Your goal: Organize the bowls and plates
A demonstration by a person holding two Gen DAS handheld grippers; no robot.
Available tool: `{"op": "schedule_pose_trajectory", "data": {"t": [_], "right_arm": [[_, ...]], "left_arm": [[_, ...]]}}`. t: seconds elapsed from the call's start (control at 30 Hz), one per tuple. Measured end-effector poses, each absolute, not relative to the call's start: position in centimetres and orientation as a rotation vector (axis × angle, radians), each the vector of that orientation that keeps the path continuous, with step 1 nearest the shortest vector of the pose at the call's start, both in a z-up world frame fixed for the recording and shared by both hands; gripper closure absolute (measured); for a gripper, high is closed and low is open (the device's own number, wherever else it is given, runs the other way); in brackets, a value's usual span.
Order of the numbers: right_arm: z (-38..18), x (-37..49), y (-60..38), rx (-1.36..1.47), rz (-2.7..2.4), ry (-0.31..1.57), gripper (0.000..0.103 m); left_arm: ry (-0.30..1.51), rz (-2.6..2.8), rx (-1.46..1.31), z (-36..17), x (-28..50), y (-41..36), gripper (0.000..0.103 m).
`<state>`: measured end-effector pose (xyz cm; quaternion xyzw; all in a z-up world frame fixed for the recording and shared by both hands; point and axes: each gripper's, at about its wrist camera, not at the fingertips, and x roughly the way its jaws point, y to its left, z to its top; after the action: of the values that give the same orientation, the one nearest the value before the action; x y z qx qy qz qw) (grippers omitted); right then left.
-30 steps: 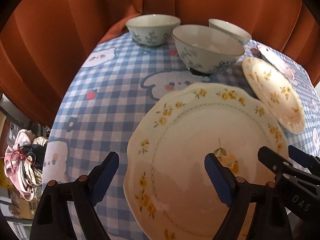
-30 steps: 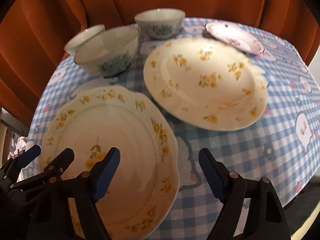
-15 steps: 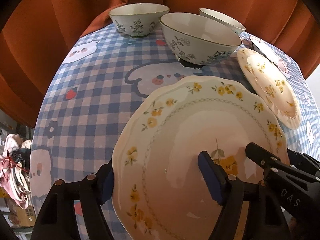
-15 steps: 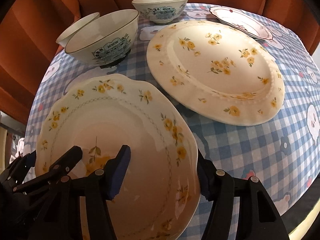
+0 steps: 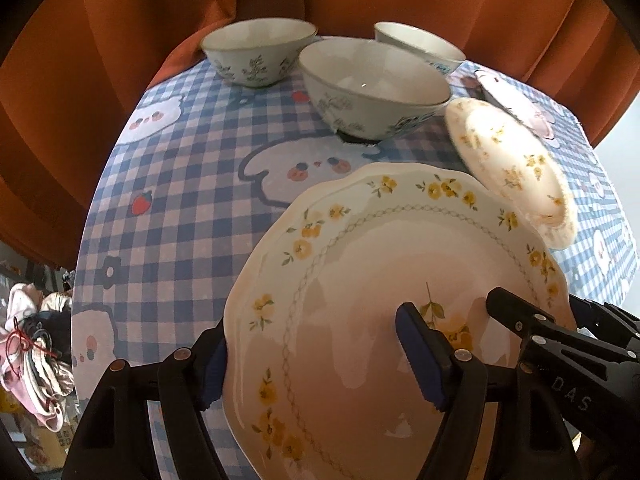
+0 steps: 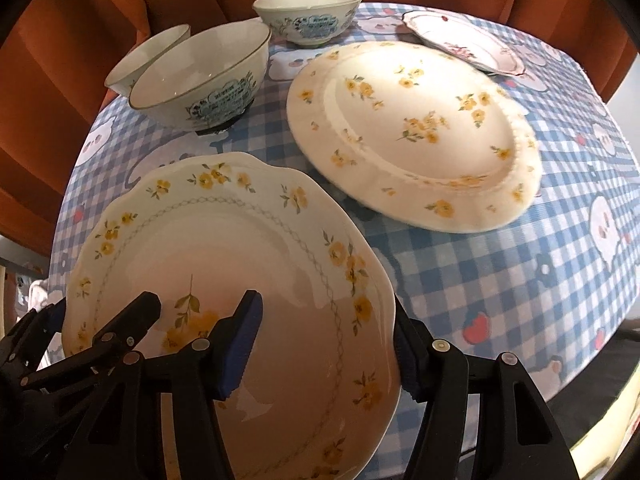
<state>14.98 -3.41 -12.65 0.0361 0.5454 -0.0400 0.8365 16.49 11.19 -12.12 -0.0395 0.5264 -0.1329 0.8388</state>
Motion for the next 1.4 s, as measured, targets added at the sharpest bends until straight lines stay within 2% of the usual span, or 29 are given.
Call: {"op": "schedule_pose_trajectory", "data": {"t": [0.57, 1.4], "right_arm": [[-10.0, 13.5, -8.4, 0.085, -0.090, 1.079, 0.038], [-8.6, 14.6, -27.5, 0.049, -0.057, 1.083, 0.038]], "left_arm": [[1.019, -0.278, -0.065, -9.0, 15.7, 6.3, 0.027], [1.013, -0.238, -0.072, -6.8, 15.2, -12.9, 0.027]]}}
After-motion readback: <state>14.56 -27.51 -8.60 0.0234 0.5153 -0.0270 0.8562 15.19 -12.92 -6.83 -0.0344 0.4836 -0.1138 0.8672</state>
